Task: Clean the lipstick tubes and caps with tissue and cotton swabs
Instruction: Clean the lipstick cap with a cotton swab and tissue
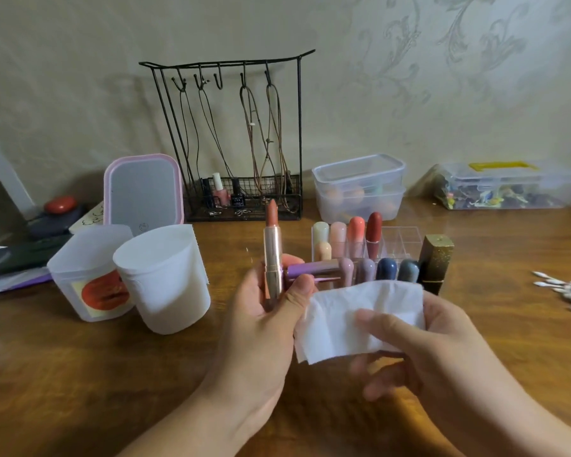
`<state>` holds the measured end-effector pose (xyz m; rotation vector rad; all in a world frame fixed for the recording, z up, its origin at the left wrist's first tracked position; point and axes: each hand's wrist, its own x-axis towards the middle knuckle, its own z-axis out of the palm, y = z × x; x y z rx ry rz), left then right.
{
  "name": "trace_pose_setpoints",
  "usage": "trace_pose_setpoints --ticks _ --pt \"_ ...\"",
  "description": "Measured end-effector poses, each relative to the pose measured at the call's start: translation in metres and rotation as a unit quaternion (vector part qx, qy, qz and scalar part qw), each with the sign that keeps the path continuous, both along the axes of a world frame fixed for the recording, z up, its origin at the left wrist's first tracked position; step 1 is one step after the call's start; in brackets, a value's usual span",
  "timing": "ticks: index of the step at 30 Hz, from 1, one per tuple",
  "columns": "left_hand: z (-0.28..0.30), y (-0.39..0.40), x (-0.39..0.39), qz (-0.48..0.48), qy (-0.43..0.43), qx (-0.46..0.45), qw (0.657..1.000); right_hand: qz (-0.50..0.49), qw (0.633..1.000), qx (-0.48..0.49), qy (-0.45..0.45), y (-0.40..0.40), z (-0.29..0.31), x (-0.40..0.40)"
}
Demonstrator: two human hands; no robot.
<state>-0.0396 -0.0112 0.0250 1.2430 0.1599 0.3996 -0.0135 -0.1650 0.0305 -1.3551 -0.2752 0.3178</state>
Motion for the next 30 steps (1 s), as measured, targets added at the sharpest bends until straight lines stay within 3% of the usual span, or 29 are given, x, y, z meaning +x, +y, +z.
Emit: trace_pose_setpoints --ticks 6,12,15,20,23,26,28,30 --pt "0.002 0.008 0.004 0.022 0.007 -0.028 0.999 -0.033 0.986 0.032 -0.160 -0.008 0.010 -0.006" --pt "0.001 0.006 0.003 0.016 -0.008 0.002 1.000 -0.059 0.979 -0.036 -0.194 -0.007 0.006 -0.006" --pt "0.003 0.007 0.003 0.017 -0.016 -0.002 1.000 -0.055 0.985 -0.018 -0.165 -0.009 0.007 -0.007" --pt "0.002 0.007 0.003 0.030 -0.025 0.009 0.999 -0.047 0.993 0.099 -0.038 -0.005 0.005 -0.004" --pt "0.001 0.004 0.002 0.026 -0.032 0.011 0.999 -0.030 0.999 0.021 0.038 -0.001 0.001 -0.003" --pt "-0.001 0.004 0.001 0.009 -0.027 0.038 0.999 -0.111 0.991 -0.043 -0.055 -0.001 0.004 0.000" --pt "-0.002 0.005 0.002 0.001 -0.026 0.048 0.998 -0.195 0.970 -0.018 -0.142 -0.008 0.005 0.002" --pt "-0.002 0.005 0.001 0.000 -0.025 0.052 0.998 -0.209 0.958 -0.011 -0.198 -0.012 0.007 0.003"
